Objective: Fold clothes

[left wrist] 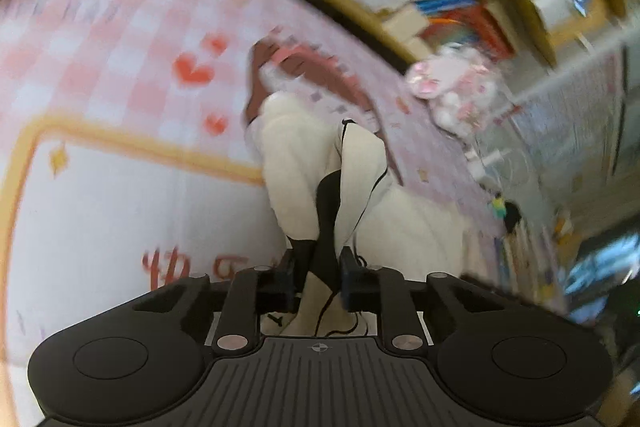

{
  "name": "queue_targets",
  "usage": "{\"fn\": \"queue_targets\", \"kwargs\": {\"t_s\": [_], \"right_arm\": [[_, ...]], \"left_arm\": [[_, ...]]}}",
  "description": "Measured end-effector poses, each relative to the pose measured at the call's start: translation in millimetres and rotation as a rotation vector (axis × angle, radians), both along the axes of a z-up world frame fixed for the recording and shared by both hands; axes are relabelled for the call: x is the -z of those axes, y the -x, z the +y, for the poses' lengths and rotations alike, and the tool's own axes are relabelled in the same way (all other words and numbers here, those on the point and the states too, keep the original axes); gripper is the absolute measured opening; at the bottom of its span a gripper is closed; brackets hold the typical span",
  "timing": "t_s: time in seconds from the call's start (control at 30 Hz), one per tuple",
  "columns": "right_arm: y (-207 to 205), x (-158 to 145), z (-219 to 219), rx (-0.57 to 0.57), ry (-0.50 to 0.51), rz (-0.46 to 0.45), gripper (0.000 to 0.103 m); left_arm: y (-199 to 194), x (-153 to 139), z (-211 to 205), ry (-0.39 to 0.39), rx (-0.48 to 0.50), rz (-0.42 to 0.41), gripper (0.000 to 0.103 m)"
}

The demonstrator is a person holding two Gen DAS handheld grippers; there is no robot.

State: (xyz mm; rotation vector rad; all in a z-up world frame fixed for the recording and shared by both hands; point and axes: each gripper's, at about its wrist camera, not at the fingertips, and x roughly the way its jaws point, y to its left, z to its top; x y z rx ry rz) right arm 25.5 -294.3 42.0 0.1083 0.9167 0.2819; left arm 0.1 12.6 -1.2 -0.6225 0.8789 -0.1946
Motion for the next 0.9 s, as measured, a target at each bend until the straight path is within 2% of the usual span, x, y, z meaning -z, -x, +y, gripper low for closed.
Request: {"fn": "queue_targets", "kwargs": {"t_s": [0.07, 0.13, 0.33, 0.5, 0.57, 0.7, 0.73, 0.77, 0.8, 0.83, 0.9], "right_arm": [[9, -8, 8, -0.052, 0.036, -0.077, 0.023], [15, -12, 12, -0.085, 0.053, -0.118, 0.023], [6, 6, -4, 0.001, -0.032, 0.018, 0.024], [0, 16, -24, 0.104, -0.149, 0.138, 0.040], [-4, 22, -30, 0.124, -0.194, 0.186, 0.041], [-12, 29, -39, 0.131, -0.267, 0.248, 0.045], [-14, 28, -39, 0.114, -0.268, 0.251, 0.044], [-16, 27, -39, 0.095, -0.268, 0.247, 0.035], [-17, 26, -38, 0.076, -0.265, 0.235, 0.028], [-17, 23, -37, 0.057, -0.253, 0.208, 0.025], [-13, 7, -30, -0.013, -0.176, 0.076, 0.022]], "left_arm": [[0, -3, -1, -0.029, 0.009, -0.008, 0.019], [0, 3, 6, 0.004, -0.010, 0.015, 0.020], [0, 14, 15, 0.066, -0.024, 0.057, 0.028], [2, 24, 21, 0.115, -0.052, 0.094, 0.037], [3, 28, 23, 0.147, -0.074, 0.100, 0.040], [3, 32, 22, 0.196, -0.119, 0.109, 0.036], [3, 32, 21, 0.196, -0.130, 0.114, 0.031], [2, 31, 18, 0.184, -0.135, 0.118, 0.023], [3, 28, 14, 0.167, -0.136, 0.111, 0.021], [4, 25, 9, 0.150, -0.135, 0.101, 0.019], [7, 18, 1, 0.116, -0.130, 0.084, 0.019]]}}
